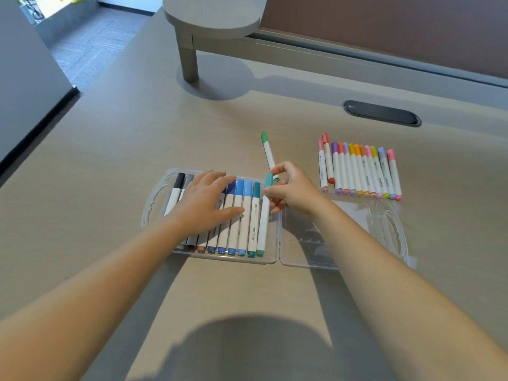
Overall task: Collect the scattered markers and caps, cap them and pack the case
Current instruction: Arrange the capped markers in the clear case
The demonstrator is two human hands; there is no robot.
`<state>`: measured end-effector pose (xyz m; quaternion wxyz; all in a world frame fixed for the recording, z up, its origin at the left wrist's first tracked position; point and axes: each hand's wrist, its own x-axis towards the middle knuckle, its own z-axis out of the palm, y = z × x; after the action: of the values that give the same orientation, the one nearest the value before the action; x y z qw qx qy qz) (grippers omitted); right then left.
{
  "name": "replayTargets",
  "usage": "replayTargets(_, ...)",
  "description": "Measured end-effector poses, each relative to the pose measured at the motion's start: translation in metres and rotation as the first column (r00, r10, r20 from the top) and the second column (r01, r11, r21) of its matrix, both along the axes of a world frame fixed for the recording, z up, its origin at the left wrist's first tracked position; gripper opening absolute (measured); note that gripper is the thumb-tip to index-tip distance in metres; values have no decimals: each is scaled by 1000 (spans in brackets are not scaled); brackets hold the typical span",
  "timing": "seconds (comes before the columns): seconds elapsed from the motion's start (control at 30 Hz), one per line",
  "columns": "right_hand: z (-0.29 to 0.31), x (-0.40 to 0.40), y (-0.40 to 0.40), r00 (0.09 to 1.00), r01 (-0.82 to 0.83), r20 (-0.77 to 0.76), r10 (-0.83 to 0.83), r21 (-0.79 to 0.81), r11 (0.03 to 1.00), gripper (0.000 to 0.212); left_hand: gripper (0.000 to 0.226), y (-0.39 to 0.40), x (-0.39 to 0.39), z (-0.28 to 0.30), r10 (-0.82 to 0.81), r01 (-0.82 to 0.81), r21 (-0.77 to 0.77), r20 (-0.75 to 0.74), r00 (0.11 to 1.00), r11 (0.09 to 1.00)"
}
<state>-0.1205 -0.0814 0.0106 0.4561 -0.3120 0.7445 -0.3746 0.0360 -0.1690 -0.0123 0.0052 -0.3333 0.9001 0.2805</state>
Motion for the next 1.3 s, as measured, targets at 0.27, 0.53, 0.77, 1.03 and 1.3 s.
replayTargets(0.27,-9,-4,4,982,46,-185,-49,-17,999,18,73,6,-3,2,-53,54,-31,59,997,998)
replayTargets(0.53,-14,-28,6,843,126,-524,-120,-25,992,23,79,15,-26,-3,-199,224,-80,243,949,971)
replayTargets(0.77,-12,-34,-20,846,81,-528,-73,-7,997,26,81,9,-33,-7,-232,295,-155,333,914,943)
replayTargets(1.03,-17,-34,-57,795,45,-605,38,121,992,39,81,0,-30,-14,-246,306,-182,292,924,934)
replayTargets(1.3,-2,-48,-52,732,42,-680,44,109,993,54,92,-6,-29,-15,-227,280,-180,270,936,943)
